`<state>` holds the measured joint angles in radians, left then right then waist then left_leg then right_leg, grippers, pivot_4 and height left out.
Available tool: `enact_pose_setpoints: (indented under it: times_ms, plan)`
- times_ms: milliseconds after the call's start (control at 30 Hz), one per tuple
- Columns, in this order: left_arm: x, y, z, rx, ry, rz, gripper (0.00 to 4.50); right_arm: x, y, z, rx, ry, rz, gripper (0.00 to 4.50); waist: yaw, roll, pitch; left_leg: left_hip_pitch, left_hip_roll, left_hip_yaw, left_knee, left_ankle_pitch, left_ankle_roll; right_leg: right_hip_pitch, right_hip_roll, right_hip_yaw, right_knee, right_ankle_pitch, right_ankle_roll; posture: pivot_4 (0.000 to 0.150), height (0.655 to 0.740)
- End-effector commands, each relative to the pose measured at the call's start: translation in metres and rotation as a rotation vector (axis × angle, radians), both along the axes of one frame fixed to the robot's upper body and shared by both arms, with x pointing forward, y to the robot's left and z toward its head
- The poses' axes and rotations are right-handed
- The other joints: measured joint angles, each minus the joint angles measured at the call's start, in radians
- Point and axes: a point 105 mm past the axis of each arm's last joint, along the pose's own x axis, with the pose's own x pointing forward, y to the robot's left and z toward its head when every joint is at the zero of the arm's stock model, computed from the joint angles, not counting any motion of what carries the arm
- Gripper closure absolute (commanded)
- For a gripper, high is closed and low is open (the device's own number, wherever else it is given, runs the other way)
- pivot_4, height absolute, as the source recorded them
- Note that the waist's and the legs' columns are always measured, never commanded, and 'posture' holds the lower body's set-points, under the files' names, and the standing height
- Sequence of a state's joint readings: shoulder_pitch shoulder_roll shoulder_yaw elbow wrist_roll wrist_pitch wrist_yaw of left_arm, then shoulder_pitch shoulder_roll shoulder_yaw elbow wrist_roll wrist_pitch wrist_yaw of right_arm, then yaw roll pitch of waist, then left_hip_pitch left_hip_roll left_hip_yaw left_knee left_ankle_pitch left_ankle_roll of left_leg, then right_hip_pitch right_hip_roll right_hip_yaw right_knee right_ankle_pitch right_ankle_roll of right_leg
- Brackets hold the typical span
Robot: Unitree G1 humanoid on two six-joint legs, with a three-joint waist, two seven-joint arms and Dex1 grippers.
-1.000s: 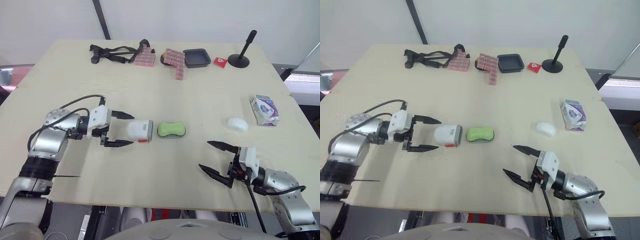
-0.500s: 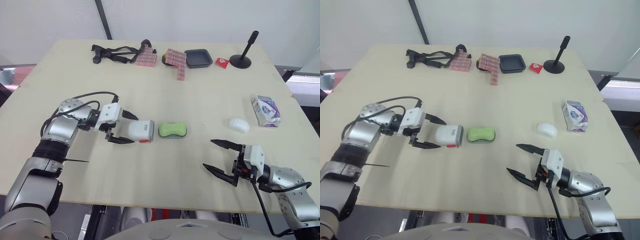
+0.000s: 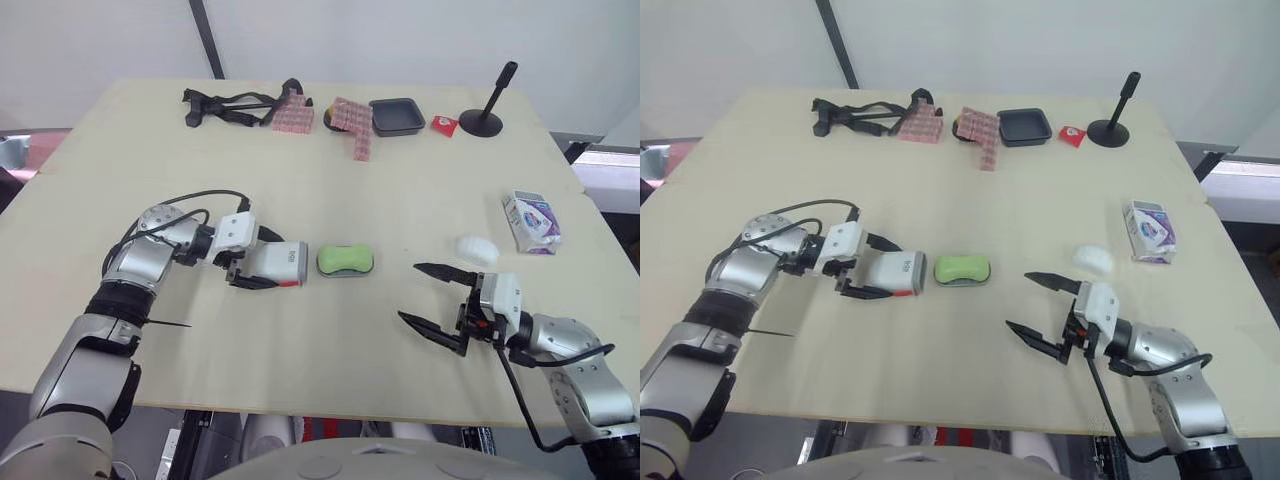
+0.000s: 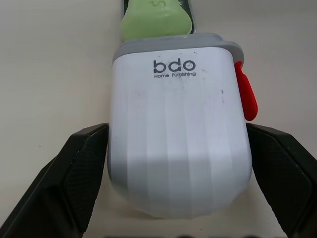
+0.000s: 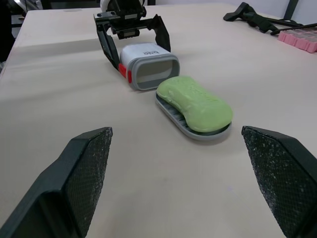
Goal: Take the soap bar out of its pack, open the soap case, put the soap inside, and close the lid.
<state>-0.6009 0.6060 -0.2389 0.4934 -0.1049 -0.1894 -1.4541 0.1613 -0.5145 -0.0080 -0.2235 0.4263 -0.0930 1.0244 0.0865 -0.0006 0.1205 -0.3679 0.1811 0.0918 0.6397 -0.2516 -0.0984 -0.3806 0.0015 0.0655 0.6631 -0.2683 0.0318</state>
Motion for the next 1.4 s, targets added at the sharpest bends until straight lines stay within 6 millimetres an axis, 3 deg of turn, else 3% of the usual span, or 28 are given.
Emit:
enact_pose_setpoints:
  times_ms: [33, 500, 633, 900, 1133, 1400]
  plan:
    - [0.002, -0.001, 0.004, 0.002, -0.038, -0.005, 0.00, 0.001, 0.000, 0.005, 0.000, -0.022, -0.005, 0.01, 0.003, 0.000, 0.000, 0.000, 0.000, 0.000, 0.000, 0.000, 0.000, 0.000, 0.000, 0.000, 0.000, 0.000, 0.000, 0.150, 0.7400]
    - [0.006, 0.001, -0.001, 0.022, -0.070, 0.008, 0.00, -0.001, -0.012, -0.001, -0.011, -0.012, -0.007, 0.01, 0.004, 0.000, 0.000, 0.000, 0.000, 0.000, 0.000, 0.000, 0.000, 0.000, 0.000, 0.000, 0.000, 0.000, 0.000, 0.150, 0.7400]
    - [0.007, 0.000, 0.000, 0.016, -0.077, 0.014, 1.05, -0.003, -0.012, -0.003, -0.013, -0.010, -0.008, 0.00, 0.005, 0.000, 0.000, 0.000, 0.000, 0.000, 0.000, 0.000, 0.000, 0.000, 0.000, 0.000, 0.000, 0.000, 0.000, 0.150, 0.7400]
    - [0.008, 0.002, 0.005, -0.007, -0.092, 0.026, 1.05, -0.004, -0.010, -0.003, -0.023, -0.020, -0.006, 0.00, 0.004, 0.000, 0.000, 0.000, 0.000, 0.000, 0.000, 0.000, 0.000, 0.000, 0.000, 0.000, 0.000, 0.000, 0.000, 0.150, 0.7400]
    - [-0.006, 0.009, 0.018, -0.069, -0.110, 0.021, 1.05, 0.013, 0.003, 0.018, -0.218, -0.045, 0.146, 0.00, -0.010, 0.000, 0.000, 0.001, 0.000, 0.000, 0.000, 0.000, 0.000, 0.000, 0.001, 0.001, 0.000, 0.000, 0.000, 0.150, 0.7400]
    - [-0.026, 0.017, 0.009, -0.060, -0.080, 0.028, 1.05, 0.043, 0.038, 0.040, -0.540, -0.046, 0.332, 0.00, -0.004, 0.001, 0.001, 0.002, 0.001, 0.000, -0.001, 0.000, 0.000, 0.001, 0.002, -0.001, 0.000, 0.000, 0.000, 0.150, 0.7400]
